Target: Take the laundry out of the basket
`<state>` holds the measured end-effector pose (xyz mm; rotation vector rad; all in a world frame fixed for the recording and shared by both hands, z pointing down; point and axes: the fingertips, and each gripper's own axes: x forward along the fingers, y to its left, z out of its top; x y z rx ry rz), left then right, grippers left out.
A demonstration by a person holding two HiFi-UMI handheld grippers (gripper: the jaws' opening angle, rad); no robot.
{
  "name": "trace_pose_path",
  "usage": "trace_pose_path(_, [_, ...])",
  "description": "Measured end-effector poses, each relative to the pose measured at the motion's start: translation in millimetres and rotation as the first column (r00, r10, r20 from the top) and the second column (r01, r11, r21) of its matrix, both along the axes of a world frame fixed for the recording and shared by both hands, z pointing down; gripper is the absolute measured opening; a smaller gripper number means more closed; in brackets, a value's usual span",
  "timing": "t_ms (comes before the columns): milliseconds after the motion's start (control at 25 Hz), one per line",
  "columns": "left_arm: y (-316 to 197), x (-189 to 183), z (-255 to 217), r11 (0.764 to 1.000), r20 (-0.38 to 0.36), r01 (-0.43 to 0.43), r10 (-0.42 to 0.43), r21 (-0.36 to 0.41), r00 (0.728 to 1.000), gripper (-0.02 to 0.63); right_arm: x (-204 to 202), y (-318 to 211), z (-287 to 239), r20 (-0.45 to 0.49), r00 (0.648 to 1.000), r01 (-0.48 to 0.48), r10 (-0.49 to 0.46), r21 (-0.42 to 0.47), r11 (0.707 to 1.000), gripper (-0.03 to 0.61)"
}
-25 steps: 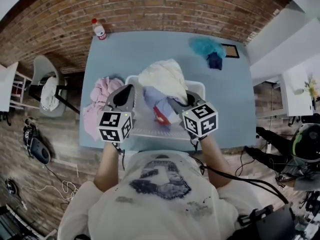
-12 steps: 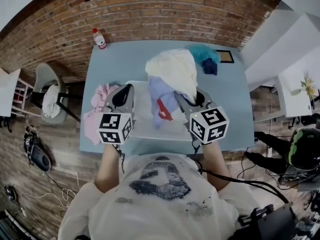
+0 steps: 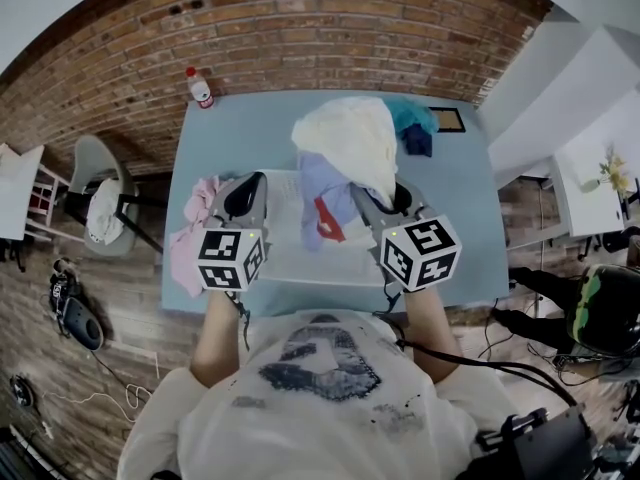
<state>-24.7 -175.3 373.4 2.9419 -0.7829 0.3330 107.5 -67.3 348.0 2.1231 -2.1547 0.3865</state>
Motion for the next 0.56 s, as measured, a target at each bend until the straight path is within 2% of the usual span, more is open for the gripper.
trace_pose_path(560, [-1.3,1.0,-4.8,1.0,-0.003,0.003,-0.003,0.008,1.0,-0.011,-0.4,0.3,-0.8,0.005,1.0,0.003,-0.003,0.002,1.0,0.143])
